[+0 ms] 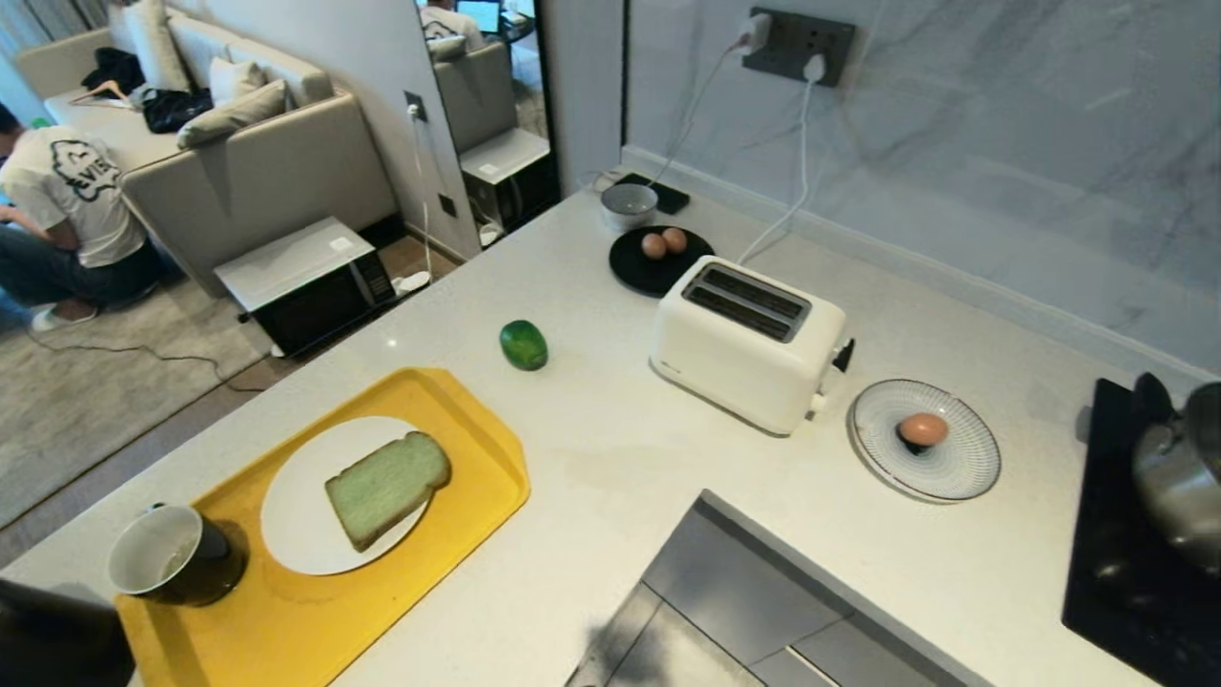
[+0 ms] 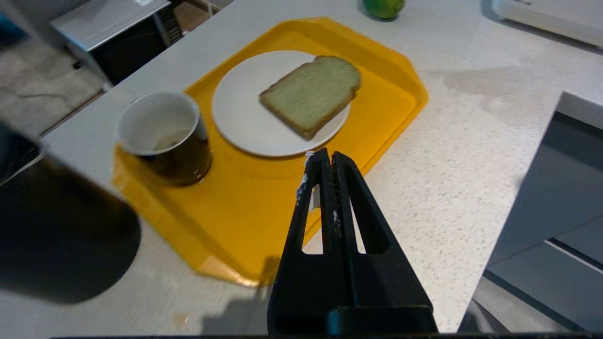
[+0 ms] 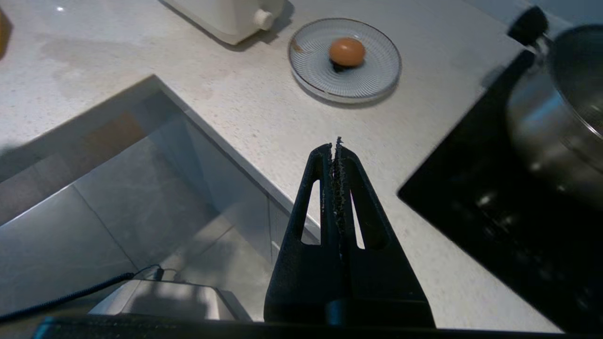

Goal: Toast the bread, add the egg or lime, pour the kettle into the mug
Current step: Pick up the egg

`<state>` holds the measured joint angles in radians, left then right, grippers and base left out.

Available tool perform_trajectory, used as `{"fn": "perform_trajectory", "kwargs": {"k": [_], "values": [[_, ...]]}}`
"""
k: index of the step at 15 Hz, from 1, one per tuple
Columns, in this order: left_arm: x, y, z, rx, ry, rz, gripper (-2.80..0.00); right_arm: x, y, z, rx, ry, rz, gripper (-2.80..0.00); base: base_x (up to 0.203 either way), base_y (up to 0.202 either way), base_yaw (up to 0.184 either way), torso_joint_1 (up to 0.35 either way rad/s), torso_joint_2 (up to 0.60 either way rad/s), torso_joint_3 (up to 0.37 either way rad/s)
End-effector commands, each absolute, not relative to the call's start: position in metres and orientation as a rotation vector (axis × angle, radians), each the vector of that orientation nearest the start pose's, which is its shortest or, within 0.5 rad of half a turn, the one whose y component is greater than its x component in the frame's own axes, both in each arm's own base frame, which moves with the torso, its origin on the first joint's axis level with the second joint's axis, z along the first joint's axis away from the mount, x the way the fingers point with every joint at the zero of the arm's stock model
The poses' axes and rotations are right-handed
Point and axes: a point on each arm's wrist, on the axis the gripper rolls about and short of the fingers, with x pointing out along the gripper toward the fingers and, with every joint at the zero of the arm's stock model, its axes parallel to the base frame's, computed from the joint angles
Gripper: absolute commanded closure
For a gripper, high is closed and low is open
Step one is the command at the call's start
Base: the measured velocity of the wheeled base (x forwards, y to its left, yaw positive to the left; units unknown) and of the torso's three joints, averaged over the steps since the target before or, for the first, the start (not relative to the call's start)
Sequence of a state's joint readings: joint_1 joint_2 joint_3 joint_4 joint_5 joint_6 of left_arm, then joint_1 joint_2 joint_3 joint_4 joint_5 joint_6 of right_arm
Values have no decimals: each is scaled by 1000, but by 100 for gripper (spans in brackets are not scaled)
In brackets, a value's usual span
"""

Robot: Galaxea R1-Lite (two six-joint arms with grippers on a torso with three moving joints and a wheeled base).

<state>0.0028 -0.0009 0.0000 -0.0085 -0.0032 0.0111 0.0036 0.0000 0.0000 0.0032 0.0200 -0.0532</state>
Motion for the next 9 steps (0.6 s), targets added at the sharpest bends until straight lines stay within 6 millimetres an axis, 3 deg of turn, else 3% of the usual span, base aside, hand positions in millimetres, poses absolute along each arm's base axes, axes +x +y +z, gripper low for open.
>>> {"fn": "perform_trajectory", "kwargs": {"k": [1,5,9], "values": [[-23,0,76,11,-11,0,0,-23,0,75,-54,4,26,0,3,11,-172,3,2,2],[-23,0,76,11,-11,0,0,-23,0,75,-55,2,25,0,0,8,-157,4,0,3],[-23,0,76,11,-11,0,0,-23,0,75,-55,4,25,0,0,0,-22,2,1,1]]}}
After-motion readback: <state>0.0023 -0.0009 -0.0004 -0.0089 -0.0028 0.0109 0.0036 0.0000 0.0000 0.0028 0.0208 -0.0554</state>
